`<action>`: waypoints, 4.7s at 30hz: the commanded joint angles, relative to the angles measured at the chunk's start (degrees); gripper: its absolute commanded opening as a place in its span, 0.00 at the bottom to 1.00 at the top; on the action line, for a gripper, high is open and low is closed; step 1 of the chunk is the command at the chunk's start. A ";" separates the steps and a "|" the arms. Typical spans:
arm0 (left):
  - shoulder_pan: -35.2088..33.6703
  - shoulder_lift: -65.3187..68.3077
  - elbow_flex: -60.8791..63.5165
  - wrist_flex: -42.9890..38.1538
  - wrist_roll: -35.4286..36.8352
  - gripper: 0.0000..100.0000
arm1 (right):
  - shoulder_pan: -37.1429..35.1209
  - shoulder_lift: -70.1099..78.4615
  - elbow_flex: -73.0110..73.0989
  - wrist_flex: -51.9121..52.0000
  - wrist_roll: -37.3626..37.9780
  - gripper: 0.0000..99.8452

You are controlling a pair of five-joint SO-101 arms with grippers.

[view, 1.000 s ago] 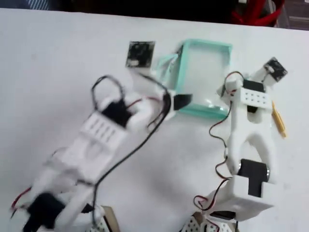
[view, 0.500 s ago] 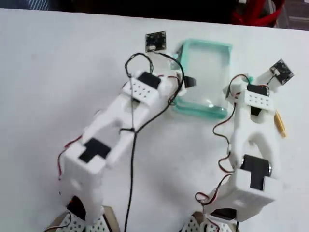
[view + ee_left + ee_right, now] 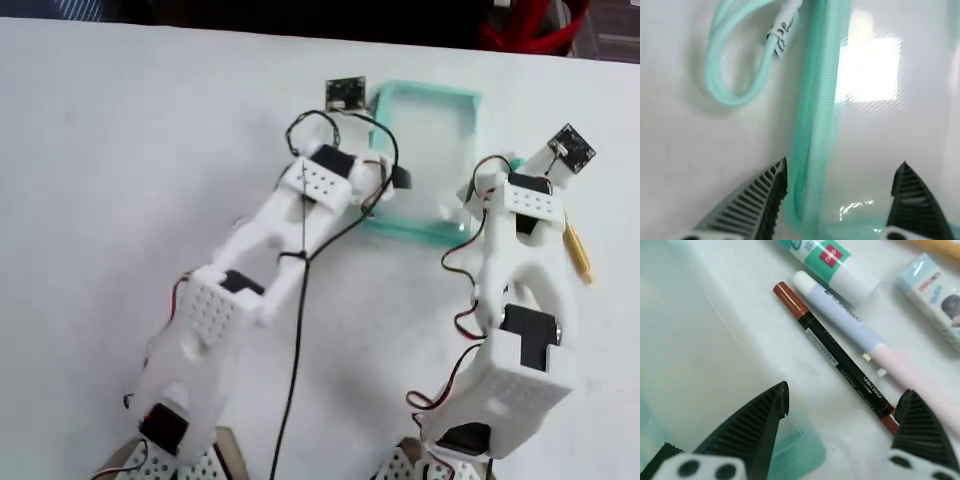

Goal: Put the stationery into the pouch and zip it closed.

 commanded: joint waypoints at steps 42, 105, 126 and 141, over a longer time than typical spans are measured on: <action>4.09 -5.23 -47.91 41.41 -52.92 0.02 | 1.63 -0.48 -2.73 -0.31 0.35 0.33; -14.81 -120.40 70.33 21.71 -80.88 0.32 | -12.88 -33.71 12.40 20.79 30.51 0.22; -23.08 -105.19 92.22 -3.52 -79.47 0.32 | -27.56 0.75 -9.93 23.43 12.22 0.22; -22.73 -105.19 97.41 -10.73 -79.12 0.32 | -24.04 17.10 -21.98 23.34 12.31 0.02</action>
